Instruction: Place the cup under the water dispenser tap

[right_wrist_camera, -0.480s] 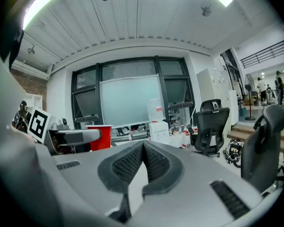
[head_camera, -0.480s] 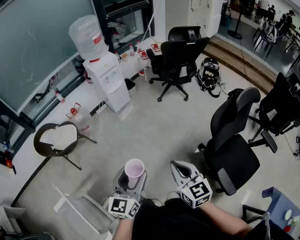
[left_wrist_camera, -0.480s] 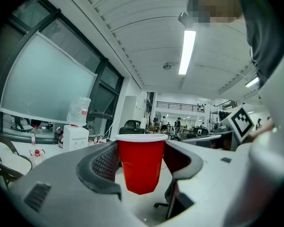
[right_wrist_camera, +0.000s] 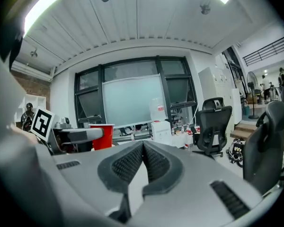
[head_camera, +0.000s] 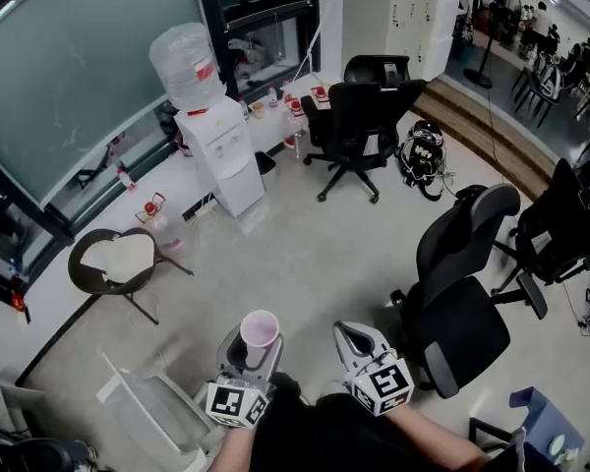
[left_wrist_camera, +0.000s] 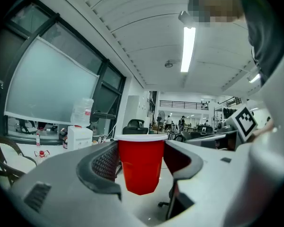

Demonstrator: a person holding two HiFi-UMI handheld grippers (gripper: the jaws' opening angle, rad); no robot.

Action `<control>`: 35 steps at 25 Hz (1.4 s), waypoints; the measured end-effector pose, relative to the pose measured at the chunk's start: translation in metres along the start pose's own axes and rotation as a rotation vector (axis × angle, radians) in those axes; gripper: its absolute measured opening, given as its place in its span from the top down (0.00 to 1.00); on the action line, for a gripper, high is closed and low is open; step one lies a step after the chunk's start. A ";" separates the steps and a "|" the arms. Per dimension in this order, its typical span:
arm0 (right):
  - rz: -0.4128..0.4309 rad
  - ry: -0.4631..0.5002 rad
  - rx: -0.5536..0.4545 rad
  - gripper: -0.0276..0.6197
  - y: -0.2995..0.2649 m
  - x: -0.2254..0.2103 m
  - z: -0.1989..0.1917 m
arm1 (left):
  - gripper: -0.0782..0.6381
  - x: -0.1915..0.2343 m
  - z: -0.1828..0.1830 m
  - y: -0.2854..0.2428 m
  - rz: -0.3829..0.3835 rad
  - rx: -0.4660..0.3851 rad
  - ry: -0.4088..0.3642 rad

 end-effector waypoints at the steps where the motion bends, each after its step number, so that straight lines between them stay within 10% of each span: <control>1: 0.006 -0.001 0.004 0.96 -0.003 0.000 -0.001 | 0.49 0.001 0.000 -0.001 0.003 0.002 0.002; 35: -0.030 0.040 0.122 0.96 -0.391 -0.089 0.104 | 0.49 0.331 0.115 -0.228 -0.006 -0.014 0.060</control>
Point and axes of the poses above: the fingertips, and each gripper's own axes: y backward along the fingers, x to its left, z out of its top, the point moved 7 cm from there along y, backward along the fingers, and after that the axes turned 6 degrees about y, right-handed, at the moved point
